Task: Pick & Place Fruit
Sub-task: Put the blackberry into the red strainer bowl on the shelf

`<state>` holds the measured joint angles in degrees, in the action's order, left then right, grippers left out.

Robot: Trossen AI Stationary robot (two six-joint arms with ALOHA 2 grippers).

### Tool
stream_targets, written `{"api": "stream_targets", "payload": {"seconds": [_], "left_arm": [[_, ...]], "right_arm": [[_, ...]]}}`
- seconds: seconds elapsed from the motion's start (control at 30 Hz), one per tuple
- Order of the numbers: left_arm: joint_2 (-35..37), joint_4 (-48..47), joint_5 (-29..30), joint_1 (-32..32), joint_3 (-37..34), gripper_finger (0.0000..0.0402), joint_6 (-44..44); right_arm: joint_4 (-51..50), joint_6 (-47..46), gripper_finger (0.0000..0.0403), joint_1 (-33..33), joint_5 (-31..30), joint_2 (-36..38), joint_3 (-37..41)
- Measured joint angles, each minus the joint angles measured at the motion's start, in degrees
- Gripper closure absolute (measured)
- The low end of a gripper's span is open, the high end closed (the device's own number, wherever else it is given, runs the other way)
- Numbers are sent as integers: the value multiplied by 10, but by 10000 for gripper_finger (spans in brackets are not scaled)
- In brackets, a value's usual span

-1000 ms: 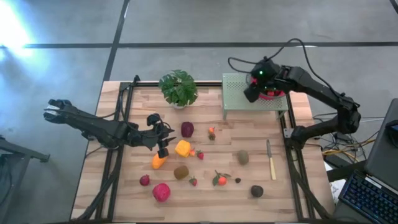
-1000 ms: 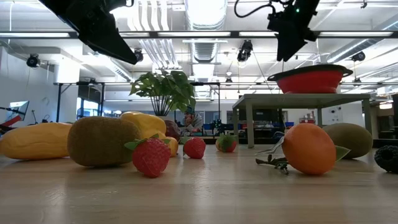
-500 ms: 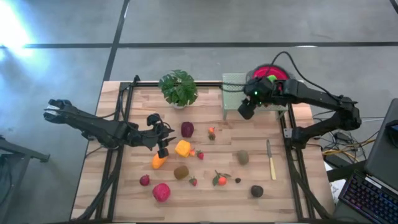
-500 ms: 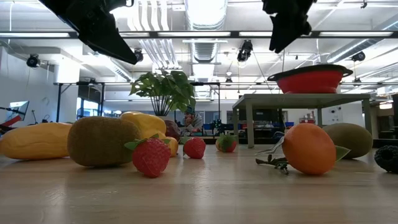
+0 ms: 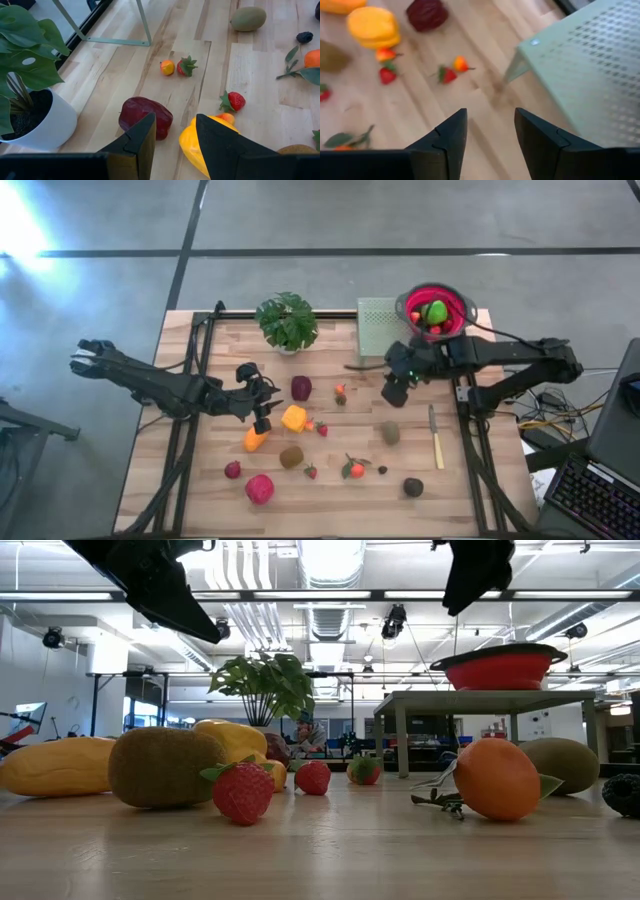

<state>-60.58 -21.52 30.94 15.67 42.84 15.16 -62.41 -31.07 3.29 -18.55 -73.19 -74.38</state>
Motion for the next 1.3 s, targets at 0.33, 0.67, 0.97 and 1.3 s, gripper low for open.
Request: {"api": "stream_targets", "payload": {"seconds": [0.33,0.67,0.97,1.3], "left_arm": [[0,0,0,0,0,255,0],[0,0,0,0,0,255,0],[0,0,0,0,0,255,0],[0,0,0,0,0,255,0]], "right_arm": [[12,-92,230,116,-21,0,13],[90,-153,234,219,-26,0,73],[195,-169,248,270,-26,0,149],[264,-217,222,314,-24,-17,205]]}}
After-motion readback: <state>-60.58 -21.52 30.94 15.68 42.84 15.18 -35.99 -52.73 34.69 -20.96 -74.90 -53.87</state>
